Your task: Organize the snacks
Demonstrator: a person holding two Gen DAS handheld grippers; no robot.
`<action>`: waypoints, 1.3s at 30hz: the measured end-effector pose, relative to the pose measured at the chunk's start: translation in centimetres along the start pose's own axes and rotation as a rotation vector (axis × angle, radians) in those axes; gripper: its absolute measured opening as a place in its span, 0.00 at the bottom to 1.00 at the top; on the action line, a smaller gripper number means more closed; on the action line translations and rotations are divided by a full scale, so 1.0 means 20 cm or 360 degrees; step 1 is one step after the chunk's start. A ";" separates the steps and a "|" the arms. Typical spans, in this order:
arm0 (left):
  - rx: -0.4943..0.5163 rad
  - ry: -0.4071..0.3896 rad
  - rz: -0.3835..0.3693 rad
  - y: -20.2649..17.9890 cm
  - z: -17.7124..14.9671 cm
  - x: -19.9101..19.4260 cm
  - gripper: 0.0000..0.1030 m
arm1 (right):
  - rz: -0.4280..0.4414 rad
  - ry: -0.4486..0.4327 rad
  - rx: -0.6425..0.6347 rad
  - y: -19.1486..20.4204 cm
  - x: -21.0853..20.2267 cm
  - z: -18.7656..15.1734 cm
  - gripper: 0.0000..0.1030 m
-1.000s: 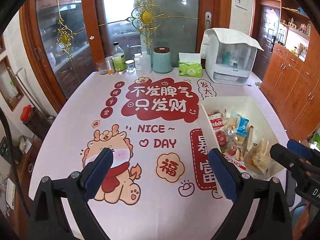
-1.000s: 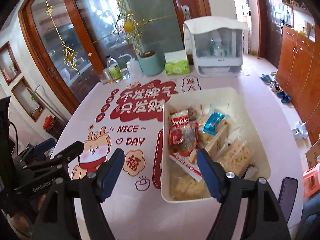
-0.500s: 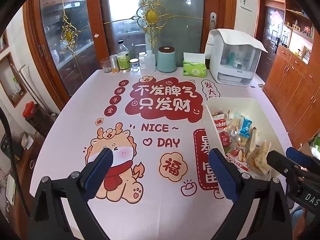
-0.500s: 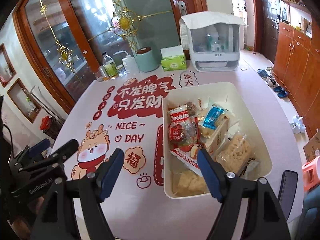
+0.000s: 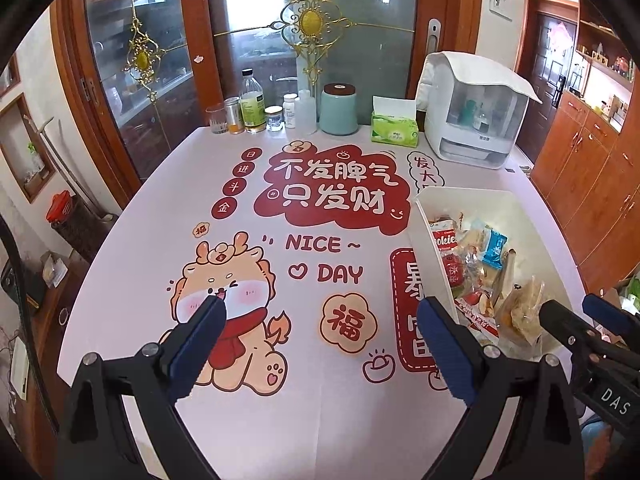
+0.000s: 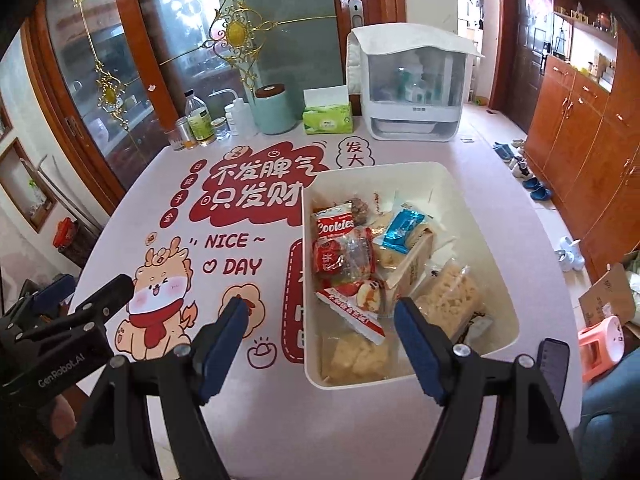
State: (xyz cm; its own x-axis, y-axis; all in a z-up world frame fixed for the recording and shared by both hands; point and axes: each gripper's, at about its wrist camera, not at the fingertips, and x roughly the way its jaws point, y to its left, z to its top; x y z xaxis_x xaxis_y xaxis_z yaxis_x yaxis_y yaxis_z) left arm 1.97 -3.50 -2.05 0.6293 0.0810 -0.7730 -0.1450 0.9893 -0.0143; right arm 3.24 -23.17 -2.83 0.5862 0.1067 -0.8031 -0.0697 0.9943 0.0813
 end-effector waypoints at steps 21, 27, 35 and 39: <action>0.0032 0.0009 0.0008 0.00 -0.01 0.01 0.93 | -0.0117 -0.0007 -0.0032 0.02 -0.01 0.02 0.74; 0.0028 0.0012 0.0013 0.03 -0.02 0.00 0.93 | -0.0111 -0.0004 -0.0055 0.05 -0.01 0.00 0.74; 0.0021 0.0028 0.0009 0.06 -0.03 0.00 0.93 | -0.0099 0.0003 -0.0067 0.08 -0.02 -0.02 0.74; 0.0016 0.0026 0.0008 0.06 -0.03 -0.01 0.93 | -0.0095 0.0009 -0.0068 0.08 -0.02 -0.02 0.74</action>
State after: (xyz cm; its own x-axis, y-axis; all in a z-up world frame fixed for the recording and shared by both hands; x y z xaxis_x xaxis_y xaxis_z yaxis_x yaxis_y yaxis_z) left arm 1.25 -2.48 -2.39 0.6158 0.0843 -0.7834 -0.1403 0.9901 -0.0038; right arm 2.57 -21.58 -2.67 0.5858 0.0470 -0.8091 -0.0692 0.9976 0.0079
